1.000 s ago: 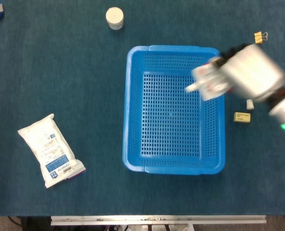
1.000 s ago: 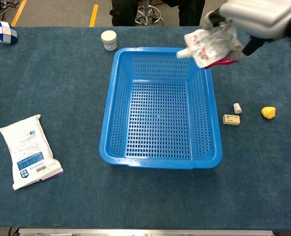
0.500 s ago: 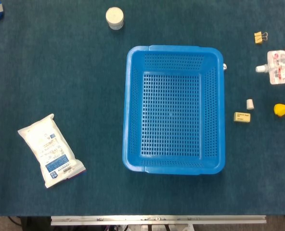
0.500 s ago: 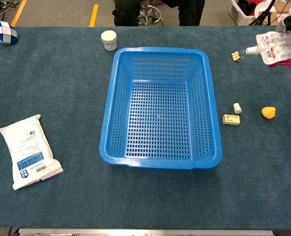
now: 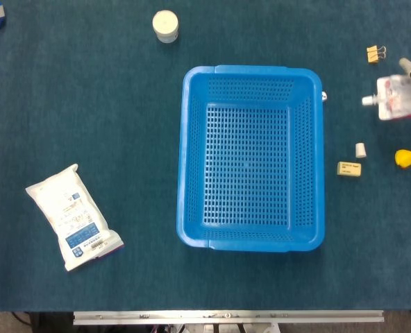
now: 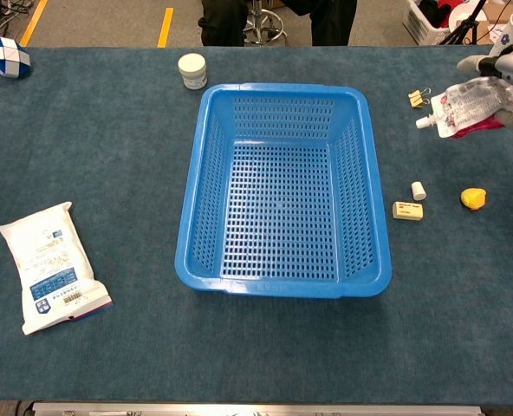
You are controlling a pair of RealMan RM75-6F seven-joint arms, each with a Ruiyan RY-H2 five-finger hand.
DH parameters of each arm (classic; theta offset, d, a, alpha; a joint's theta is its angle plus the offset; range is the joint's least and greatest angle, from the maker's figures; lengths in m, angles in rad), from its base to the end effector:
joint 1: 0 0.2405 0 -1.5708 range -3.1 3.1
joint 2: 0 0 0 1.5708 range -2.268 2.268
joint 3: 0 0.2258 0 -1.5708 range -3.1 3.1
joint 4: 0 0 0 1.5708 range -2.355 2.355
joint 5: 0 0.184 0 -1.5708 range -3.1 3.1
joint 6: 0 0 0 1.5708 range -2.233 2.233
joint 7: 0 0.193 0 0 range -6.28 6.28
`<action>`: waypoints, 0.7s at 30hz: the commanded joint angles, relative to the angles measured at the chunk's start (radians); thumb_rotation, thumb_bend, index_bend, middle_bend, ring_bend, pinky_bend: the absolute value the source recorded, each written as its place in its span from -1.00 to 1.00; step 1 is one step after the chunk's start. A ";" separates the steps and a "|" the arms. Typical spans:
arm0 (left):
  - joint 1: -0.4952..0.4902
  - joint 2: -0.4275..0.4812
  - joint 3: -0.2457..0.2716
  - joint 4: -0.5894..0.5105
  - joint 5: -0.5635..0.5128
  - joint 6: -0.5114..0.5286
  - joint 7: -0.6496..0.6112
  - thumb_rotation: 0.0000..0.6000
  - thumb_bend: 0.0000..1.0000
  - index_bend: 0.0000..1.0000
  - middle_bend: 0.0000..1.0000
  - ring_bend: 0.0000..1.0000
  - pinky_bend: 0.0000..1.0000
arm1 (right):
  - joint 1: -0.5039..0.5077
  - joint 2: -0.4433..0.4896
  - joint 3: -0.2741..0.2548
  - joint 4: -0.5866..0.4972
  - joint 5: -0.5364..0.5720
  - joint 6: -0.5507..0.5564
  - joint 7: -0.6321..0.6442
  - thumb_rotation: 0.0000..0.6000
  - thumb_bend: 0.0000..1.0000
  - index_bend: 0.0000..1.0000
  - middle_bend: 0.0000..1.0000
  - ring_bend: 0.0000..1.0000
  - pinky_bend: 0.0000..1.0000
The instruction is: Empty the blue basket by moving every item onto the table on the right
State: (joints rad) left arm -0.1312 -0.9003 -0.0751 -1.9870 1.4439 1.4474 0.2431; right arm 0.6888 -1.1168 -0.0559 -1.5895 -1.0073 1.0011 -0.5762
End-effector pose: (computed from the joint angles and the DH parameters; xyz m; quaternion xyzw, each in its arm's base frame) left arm -0.2146 0.2345 0.1974 -0.6194 -0.3619 -0.3661 0.5927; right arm -0.2368 -0.3517 0.1084 0.7739 -0.2614 0.1427 0.5590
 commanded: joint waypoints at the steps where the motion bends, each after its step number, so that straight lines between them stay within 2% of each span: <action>1: -0.003 -0.001 0.001 0.003 -0.002 -0.005 -0.001 1.00 -0.40 -0.22 -0.46 -0.50 -0.78 | -0.008 0.020 0.022 -0.060 0.020 0.021 -0.025 1.00 -0.24 -1.00 -0.67 -0.83 -0.57; 5: -0.013 -0.011 -0.002 0.012 -0.009 -0.017 -0.003 1.00 -0.40 -0.22 -0.46 -0.50 -0.78 | -0.037 0.070 0.049 -0.134 0.003 0.104 -0.022 1.00 -0.24 -1.00 -0.67 -0.83 -0.58; 10: -0.019 -0.019 0.000 0.028 -0.013 -0.029 -0.010 1.00 -0.40 -0.22 -0.46 -0.50 -0.78 | -0.113 0.127 0.067 -0.214 -0.072 0.236 0.041 1.00 -0.24 -1.00 -0.50 -0.79 -0.57; 13: -0.022 -0.021 0.000 0.036 -0.013 -0.033 -0.014 1.00 -0.40 -0.22 -0.46 -0.50 -0.78 | -0.152 0.145 0.067 -0.236 -0.118 0.286 0.070 1.00 -0.24 -0.98 -0.46 -0.76 -0.56; 17: -0.018 -0.027 0.001 0.047 -0.007 -0.020 -0.019 1.00 -0.40 -0.22 -0.45 -0.50 -0.78 | -0.220 0.147 0.056 -0.243 -0.224 0.391 0.112 1.00 -0.24 -0.81 -0.37 -0.67 -0.53; 21: -0.012 -0.035 0.008 0.066 -0.007 -0.014 -0.012 1.00 -0.40 -0.22 -0.45 -0.50 -0.78 | -0.290 0.131 0.038 -0.241 -0.295 0.486 0.100 1.00 -0.24 -0.78 -0.35 -0.66 -0.53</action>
State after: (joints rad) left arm -0.1441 -0.9345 -0.0683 -1.9222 1.4371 1.4327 0.2298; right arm 0.4416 -0.9796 -0.0058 -1.8260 -1.2595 1.4386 -0.4795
